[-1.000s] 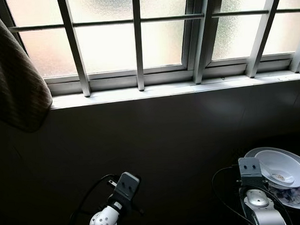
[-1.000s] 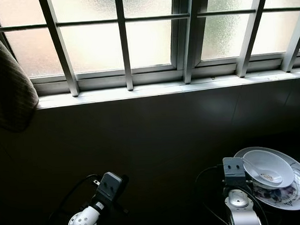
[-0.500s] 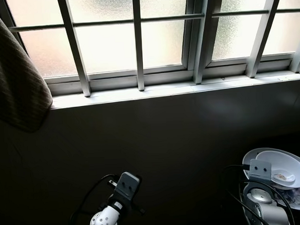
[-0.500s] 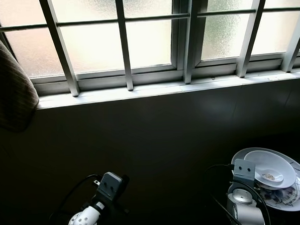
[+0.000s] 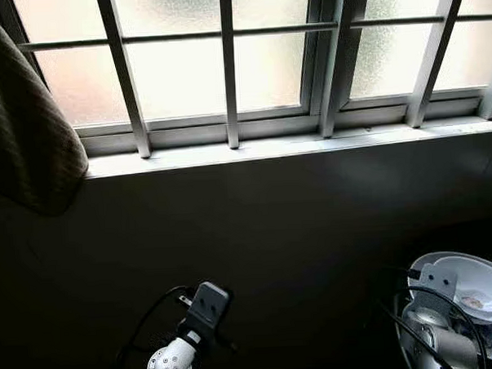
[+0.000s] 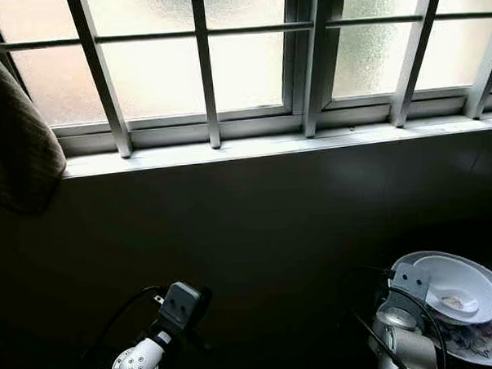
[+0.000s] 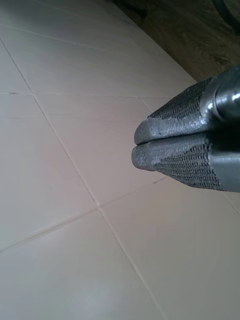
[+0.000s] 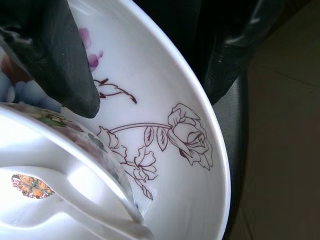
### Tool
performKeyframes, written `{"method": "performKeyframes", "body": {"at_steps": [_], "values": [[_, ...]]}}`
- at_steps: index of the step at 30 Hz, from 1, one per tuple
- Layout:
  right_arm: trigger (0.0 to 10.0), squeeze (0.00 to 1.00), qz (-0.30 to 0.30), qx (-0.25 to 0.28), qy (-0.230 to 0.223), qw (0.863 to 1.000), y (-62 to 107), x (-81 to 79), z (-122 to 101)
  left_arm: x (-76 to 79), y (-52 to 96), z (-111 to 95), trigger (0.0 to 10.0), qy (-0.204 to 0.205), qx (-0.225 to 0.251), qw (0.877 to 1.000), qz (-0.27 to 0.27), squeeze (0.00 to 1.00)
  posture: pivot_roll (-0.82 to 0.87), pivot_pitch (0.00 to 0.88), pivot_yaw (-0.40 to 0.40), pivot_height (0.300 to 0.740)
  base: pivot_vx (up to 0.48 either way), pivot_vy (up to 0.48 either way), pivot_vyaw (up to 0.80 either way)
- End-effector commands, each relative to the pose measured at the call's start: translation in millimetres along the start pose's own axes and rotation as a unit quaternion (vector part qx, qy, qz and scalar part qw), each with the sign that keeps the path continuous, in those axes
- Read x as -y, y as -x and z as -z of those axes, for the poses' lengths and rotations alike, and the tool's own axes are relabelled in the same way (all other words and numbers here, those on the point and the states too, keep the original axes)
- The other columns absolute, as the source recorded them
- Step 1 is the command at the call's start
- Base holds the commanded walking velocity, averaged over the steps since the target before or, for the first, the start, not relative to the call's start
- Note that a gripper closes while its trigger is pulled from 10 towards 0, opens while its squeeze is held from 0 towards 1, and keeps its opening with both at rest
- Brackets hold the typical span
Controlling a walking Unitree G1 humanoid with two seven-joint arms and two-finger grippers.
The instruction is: Kitchen organization
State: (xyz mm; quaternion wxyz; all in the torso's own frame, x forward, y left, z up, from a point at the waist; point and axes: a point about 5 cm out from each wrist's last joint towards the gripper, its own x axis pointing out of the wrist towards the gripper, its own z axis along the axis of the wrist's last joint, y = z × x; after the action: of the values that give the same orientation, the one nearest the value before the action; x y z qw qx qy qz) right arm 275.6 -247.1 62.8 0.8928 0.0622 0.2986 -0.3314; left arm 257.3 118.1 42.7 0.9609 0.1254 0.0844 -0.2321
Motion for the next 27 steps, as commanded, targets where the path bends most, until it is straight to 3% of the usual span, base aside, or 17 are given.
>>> {"method": "performKeyframes", "body": {"at_steps": [1,6,13,27], "values": [[10.0,0.00,0.021,-0.015,-0.014,1.000,0.9,5.0,1.8,-0.9,-0.2,-0.6,10.0,0.004,0.000,1.000,-0.002,0.00,0.03,0.000,-0.035,0.740,0.000,0.000,0.00],[10.0,0.00,0.063,0.000,-0.026,0.998,3.3,14.5,-3.2,-0.4,-0.2,-1.0,10.0,0.006,0.001,1.000,-0.001,0.00,0.02,0.000,-0.035,0.740,0.000,0.000,0.00],[10.0,0.00,0.160,0.021,-0.052,0.985,7.4,40.3,-13.2,-0.1,-0.3,-1.3,10.0,0.009,0.003,1.000,0.001,0.00,0.02,0.000,-0.037,0.740,0.000,0.000,0.00],[10.0,0.00,0.192,-0.023,-0.064,0.979,10.9,48.6,1.6,-0.7,-0.4,-1.8,10.0,0.011,0.004,1.000,0.003,0.00,0.02,0.000,-0.035,0.740,0.000,0.000,0.00]]}}
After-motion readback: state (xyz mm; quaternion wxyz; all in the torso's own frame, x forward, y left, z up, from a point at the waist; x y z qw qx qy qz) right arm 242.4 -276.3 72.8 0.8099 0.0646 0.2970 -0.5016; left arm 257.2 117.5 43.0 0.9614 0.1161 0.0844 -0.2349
